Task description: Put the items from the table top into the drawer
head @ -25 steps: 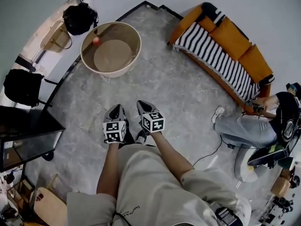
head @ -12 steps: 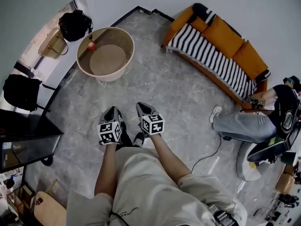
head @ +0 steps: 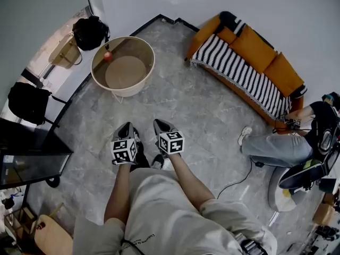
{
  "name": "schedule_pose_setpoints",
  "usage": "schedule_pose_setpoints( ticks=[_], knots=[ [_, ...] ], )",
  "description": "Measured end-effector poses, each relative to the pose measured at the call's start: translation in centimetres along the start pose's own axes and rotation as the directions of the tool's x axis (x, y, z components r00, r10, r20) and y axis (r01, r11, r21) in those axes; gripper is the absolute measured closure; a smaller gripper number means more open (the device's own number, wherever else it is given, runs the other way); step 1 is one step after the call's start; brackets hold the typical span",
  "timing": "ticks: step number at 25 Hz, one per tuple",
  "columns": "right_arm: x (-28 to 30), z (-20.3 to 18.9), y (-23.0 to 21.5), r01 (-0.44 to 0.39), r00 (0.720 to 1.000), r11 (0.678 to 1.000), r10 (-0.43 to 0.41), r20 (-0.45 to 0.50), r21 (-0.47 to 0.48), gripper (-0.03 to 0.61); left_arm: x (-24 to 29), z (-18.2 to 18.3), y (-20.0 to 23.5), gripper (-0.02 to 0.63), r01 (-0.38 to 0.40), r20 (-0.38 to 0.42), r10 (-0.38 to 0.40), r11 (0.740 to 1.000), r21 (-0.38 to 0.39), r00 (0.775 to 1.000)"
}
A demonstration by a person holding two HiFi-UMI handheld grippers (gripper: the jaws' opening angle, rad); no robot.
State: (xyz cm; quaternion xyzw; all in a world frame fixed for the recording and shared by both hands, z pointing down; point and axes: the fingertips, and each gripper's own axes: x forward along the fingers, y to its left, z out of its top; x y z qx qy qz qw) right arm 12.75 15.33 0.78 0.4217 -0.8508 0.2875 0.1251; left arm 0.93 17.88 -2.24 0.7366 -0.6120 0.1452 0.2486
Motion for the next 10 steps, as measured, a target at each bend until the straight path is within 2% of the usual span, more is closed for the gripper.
schedule_pose_setpoints(
  ticks=[10],
  knots=[
    [0.1, -0.1, 1.3, -0.014, 1.0, 1.0, 0.014, 0.004, -0.003, 0.543, -1.0, 0.0, 2.3, 0.592, -0.069, 0.029, 0.069, 0.997, -0.024, 0.997]
  ],
)
